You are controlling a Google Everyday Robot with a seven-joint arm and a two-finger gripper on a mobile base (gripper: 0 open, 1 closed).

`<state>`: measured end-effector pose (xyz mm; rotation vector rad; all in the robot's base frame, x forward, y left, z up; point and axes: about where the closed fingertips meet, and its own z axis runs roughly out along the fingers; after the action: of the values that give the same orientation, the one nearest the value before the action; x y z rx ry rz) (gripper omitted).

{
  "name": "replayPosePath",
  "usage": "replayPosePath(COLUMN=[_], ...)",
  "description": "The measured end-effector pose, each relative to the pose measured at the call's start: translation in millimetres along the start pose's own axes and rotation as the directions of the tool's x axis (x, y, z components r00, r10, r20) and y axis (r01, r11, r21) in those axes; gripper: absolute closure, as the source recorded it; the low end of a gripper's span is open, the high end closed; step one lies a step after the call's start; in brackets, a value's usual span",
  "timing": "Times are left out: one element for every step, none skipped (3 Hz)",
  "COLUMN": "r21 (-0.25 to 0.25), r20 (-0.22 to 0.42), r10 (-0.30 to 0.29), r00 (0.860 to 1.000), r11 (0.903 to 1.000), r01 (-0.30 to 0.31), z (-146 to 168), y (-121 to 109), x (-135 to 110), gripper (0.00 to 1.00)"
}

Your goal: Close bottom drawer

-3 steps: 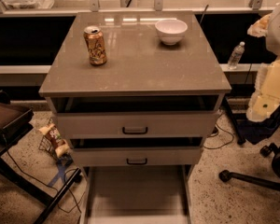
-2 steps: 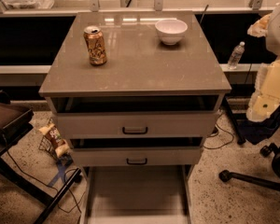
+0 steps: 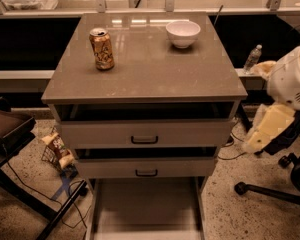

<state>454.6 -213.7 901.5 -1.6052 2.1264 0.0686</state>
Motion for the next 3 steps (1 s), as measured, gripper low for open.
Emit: replayPosePath(r21=[-0.008,-0.008,0.009], r20=[0.096,0.154,0.175], r10=[0.055,0.089,0.083], r00=[0.994,0.984,0.981], r11=[0.9985,0.996,0.9962], r01=[-0.054,-0.089,-0.086], z=[60.4,110.5,144.6], y=[5.0,13.4,27.9], x=[30.9,59.9,89.4], gripper=[0.0,0.0,0.0])
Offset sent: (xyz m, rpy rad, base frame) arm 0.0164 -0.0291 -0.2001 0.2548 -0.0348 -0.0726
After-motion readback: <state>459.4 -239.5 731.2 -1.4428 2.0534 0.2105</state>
